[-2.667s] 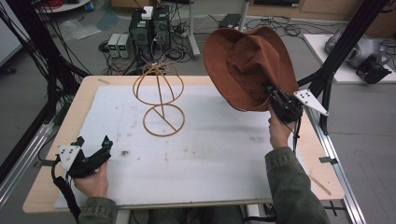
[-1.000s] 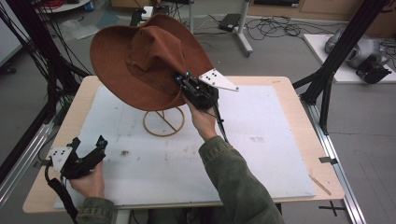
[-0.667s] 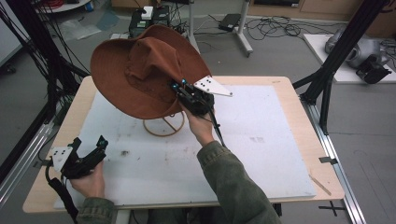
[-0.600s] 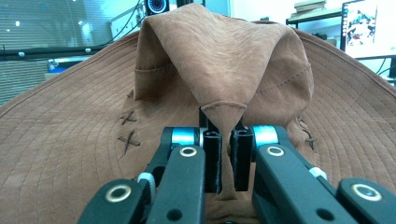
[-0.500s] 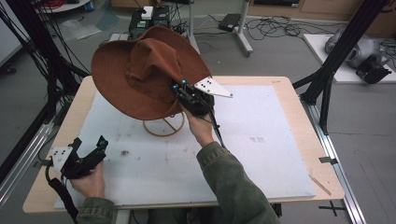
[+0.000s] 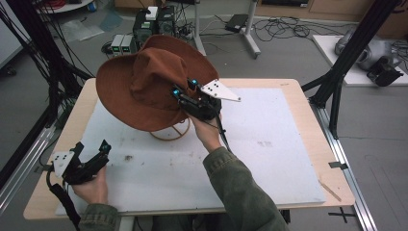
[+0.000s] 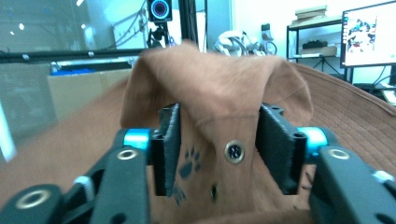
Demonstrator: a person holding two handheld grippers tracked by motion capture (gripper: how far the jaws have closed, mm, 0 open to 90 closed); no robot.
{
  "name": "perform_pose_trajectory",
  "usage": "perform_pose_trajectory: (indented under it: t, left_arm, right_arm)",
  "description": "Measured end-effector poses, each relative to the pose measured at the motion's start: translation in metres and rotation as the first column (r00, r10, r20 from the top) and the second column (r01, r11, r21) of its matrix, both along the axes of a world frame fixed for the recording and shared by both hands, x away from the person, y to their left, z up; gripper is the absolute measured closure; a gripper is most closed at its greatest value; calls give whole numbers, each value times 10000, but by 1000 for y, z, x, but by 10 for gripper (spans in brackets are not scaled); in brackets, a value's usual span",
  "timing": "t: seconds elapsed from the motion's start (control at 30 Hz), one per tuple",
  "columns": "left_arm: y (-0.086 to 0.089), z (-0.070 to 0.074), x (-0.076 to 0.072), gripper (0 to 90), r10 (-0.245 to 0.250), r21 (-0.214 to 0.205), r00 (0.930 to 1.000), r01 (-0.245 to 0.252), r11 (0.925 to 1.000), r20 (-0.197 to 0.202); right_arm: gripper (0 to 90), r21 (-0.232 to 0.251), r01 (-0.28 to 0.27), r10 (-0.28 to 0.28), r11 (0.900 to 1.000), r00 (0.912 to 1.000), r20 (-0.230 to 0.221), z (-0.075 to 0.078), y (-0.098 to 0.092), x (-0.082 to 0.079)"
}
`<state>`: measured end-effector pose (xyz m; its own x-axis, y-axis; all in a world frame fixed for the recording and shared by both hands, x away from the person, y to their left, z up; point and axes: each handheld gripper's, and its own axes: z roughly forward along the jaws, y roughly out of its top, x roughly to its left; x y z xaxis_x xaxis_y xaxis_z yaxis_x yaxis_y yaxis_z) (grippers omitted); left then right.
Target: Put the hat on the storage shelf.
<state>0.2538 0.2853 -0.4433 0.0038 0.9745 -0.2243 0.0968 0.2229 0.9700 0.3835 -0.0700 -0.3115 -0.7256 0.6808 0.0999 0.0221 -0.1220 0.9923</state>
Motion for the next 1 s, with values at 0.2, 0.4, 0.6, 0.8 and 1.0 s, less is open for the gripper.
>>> perform_pose_trajectory:
  t: [0.2, 0.4, 0.6, 0.8, 1.0]
  left_arm:
    - [0, 0, 0, 119, 25, 3, 10000, -25, 10000, 48]
    - [0, 0, 0, 119, 12, 26, 10000, -12, 10000, 19]
    - [0, 0, 1, 119, 55, 56, 10000, -55, 10000, 50]
    - [-1, 1, 0, 119, 63, 108, 10000, -63, 9999, 63]
    - [-1, 1, 0, 120, 42, -16, 10000, -42, 10000, 66]
  right_arm:
    - [287, 285, -251, 251, 9993, 9997, 8, 1, -3, 0]
    - [137, 367, -36, 36, 9993, 10000, 12, 5, -12, 1]
    - [111, 441, 317, -315, 9985, 9995, -53, 14, -36, 0]
    - [104, 87, 899, -900, 9959, 9959, 117, 23, -79, -7]
    - [104, -549, 2492, -2469, 9669, 9680, 457, 24, -144, -26]
